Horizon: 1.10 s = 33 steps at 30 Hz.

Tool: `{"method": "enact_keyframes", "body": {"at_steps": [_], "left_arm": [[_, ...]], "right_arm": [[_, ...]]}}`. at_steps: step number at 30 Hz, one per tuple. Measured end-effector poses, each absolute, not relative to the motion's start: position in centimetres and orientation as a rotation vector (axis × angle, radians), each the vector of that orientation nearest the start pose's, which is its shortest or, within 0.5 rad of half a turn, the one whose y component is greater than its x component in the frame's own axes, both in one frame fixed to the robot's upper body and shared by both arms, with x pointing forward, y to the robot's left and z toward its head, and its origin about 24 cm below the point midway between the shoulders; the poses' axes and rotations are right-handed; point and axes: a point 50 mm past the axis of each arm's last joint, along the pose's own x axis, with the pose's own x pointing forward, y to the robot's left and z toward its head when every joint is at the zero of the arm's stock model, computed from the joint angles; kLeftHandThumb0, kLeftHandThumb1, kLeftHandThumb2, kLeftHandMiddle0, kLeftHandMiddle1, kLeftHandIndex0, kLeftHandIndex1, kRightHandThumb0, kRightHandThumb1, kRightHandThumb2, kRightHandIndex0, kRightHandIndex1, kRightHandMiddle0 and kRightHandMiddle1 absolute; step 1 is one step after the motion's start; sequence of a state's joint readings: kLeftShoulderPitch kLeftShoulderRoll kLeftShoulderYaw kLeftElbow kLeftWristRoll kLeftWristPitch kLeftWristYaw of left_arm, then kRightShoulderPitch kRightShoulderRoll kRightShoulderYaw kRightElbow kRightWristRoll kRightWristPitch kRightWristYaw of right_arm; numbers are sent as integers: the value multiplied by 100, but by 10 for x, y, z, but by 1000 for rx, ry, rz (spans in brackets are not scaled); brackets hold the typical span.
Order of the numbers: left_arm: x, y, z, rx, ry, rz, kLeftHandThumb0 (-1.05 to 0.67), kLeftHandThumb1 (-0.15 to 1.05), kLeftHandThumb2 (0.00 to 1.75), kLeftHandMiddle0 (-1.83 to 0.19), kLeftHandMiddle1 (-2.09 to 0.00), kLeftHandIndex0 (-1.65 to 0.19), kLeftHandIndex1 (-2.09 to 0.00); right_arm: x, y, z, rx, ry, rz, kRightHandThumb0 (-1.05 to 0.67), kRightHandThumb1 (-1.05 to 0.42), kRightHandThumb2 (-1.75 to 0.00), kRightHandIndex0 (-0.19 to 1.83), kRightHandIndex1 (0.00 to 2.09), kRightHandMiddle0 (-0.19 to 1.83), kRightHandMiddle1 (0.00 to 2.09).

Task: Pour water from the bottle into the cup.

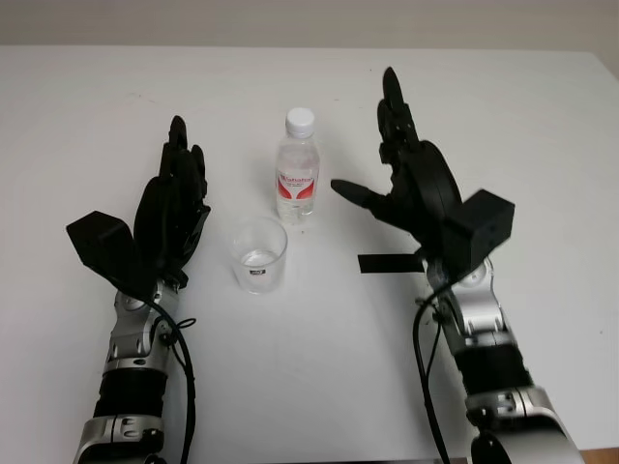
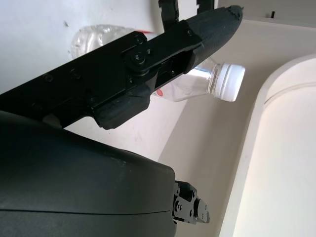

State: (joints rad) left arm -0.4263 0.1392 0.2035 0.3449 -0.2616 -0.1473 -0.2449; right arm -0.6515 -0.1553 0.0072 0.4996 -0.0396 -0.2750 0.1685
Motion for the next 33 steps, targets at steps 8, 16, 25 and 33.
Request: {"method": "enact_keyframes", "body": {"at_steps": [8,16,25,33], "left_arm": [[328,190,104,-148,-268,-113,-82,105,68,19,-4,19,-1],[328,190,104,-148,-267,-112,-82,105,68,19,-3,19,0],[328,190,104,-151,-267,-106,-82,105,66,19,-5,19,-1],[328,190,104,-151,-265,-101,-83,105,67,19,-5,19,-1]], "right_arm": [[379,-115,139,-303,-322,326,-105,-91,-5,-19,0,-19,0],[384,-108,128,-342,-286,334,-105,-92,-6,-19,0,-19,0],[386,-92,125,-326,-259,398,-103,-90,-5,-19,0,-19,0],[384,-82,116,-312,-229,454,-100,-89,-5,-19,0,-19,0]]}}
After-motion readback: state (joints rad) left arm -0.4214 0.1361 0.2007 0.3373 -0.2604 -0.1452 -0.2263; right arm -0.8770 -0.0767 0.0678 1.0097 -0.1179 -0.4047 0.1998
